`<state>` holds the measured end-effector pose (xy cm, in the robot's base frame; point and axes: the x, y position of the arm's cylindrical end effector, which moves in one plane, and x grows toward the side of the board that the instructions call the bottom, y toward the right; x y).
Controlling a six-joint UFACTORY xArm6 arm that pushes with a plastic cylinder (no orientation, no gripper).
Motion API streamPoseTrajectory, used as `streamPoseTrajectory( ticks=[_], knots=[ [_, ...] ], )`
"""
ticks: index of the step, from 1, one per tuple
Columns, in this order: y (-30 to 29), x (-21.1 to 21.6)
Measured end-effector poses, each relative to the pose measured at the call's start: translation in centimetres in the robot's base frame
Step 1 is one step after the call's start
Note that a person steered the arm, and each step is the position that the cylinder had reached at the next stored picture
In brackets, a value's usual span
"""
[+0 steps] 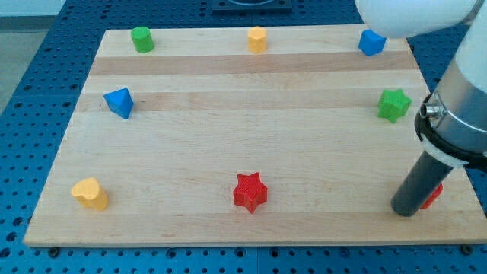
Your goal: Slightly move the green star to the left side
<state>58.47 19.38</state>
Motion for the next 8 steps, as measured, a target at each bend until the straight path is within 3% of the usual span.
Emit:
streamPoseTrajectory(
  ticks=[2,4,6,8],
  knots=[
    [-1.1,-0.9],
    [-3.3,-11.1],
    [2.9,-12.3],
    [6.4,-18.6]
  ],
)
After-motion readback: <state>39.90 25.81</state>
